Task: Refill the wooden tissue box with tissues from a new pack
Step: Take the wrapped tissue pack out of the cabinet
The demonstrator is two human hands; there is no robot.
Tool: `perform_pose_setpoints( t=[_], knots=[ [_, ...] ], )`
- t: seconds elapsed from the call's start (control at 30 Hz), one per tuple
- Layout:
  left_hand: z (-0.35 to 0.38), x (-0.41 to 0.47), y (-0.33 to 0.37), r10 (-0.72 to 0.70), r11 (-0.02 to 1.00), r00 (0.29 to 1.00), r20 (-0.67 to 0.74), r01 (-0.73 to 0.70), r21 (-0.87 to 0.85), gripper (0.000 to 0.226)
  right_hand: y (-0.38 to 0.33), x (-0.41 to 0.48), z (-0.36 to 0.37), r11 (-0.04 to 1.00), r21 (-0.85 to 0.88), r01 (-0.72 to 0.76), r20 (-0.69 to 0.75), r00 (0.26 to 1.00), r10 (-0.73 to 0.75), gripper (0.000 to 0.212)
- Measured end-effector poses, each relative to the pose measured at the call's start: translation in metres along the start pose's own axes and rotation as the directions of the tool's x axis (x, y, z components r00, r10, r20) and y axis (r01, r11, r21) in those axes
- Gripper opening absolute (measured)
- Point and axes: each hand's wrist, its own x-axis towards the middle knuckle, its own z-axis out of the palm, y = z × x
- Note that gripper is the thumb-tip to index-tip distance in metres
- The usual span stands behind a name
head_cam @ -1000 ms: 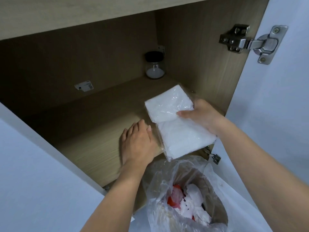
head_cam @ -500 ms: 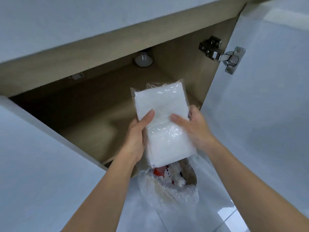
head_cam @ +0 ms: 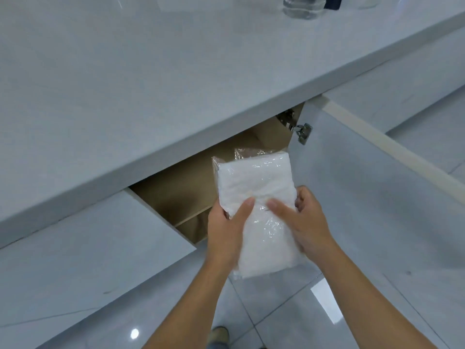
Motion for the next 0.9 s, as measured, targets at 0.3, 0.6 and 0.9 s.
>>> perform_pose_setpoints(
  t=[0.3,0.6,0.9],
  knots=[
    [0.026,-0.048,0.105,0.106,0.993,0.994,0.035,-0.104,-0.058,0.020,-0.109,-0.057,-0.019,0.990,0.022,0.136,0.001,0.991,-0.136,0.030],
    [-0.002,-0.056,0.195,0.200,0.975,0.978,-0.051,-0.204,-0.083,0.034,-0.199,-0.072,0.026,0.972,0.094,0.216,0.133,0.965,-0.227,0.030],
    [-0.080,-0.020,0.254,0.246,0.967,0.962,-0.118,-0.252,-0.042,0.032,-0.246,-0.052,0.124,0.976,0.016,0.217,0.225,0.950,-0.215,0.042]
  ],
)
